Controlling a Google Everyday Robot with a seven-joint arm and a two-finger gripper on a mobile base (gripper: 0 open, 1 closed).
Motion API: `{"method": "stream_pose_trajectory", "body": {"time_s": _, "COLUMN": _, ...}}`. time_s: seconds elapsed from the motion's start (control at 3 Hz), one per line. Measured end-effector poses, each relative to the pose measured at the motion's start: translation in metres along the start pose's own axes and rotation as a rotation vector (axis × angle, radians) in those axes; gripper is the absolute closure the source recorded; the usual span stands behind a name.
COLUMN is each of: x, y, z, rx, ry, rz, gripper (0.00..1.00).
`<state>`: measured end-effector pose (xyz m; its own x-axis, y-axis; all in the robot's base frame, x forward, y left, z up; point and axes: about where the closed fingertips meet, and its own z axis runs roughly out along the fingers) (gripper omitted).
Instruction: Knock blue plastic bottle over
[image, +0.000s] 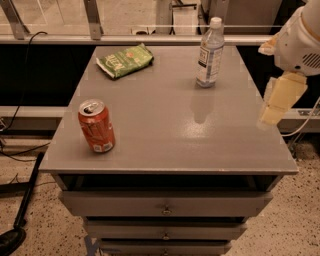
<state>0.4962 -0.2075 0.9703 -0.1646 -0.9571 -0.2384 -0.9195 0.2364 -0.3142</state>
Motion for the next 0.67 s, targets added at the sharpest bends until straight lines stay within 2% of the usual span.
{"method": "stream_pose_trajectory", "body": {"time_s": 0.33, "x": -0.007, "y": -0.052, "z": 0.034, "rx": 0.029, "ry": -0.035, "rz": 0.029, "gripper": 0.0}}
{"method": "stream_pose_trajectory", "body": {"time_s": 0.67, "x": -0.011, "y": -0.107, "z": 0.067, "rx": 0.052, "ry": -0.096, "rz": 0.106, "gripper": 0.0}}
